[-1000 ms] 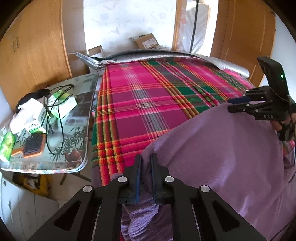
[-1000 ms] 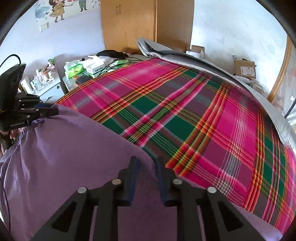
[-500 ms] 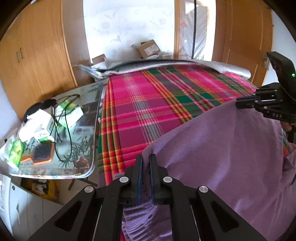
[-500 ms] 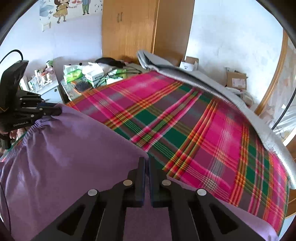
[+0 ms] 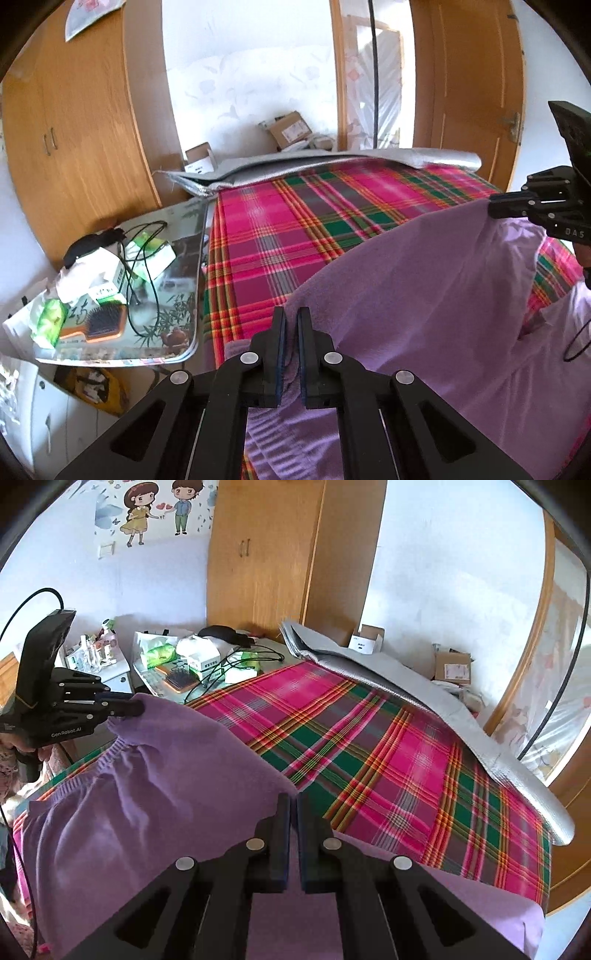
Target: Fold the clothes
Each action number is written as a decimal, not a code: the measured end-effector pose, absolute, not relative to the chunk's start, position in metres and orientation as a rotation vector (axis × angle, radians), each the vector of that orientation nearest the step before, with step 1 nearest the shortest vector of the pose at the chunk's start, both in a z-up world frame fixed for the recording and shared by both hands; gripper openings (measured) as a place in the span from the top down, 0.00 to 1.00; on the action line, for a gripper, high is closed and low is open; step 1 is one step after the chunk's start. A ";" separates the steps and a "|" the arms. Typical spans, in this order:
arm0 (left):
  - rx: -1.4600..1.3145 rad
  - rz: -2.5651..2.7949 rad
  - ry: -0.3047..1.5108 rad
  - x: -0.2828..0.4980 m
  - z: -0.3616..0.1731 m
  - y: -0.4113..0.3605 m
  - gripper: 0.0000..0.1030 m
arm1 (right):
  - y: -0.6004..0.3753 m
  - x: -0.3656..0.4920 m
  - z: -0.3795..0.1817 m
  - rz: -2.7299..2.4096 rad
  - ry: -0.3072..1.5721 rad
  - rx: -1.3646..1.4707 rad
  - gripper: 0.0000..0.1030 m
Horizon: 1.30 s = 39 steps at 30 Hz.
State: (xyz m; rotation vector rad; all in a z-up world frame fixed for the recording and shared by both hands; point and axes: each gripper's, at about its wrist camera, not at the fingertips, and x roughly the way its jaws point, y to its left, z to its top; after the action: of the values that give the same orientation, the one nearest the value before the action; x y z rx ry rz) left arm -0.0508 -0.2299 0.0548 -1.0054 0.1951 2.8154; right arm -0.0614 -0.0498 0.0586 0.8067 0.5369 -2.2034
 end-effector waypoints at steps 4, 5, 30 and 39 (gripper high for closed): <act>-0.963 2.839 0.212 -0.033 0.064 -0.227 0.94 | -0.042 -0.041 0.068 -2.226 0.515 0.790 0.97; -0.950 2.845 0.208 -0.028 0.067 -0.227 0.94 | -0.040 -0.036 0.070 -2.234 0.511 0.787 0.97; -0.764 2.924 0.126 0.089 0.084 -0.221 0.94 | -0.014 0.097 0.093 -2.376 0.510 0.590 0.97; -0.746 2.923 0.108 0.130 0.072 -0.215 0.94 | -0.002 0.134 0.081 -2.385 0.482 0.601 0.97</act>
State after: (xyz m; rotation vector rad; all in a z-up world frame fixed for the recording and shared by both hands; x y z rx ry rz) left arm 0.1296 -0.2150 0.0716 -0.7457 0.1077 2.9229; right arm 0.1342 -0.0020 0.0809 0.6010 0.4817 -2.3853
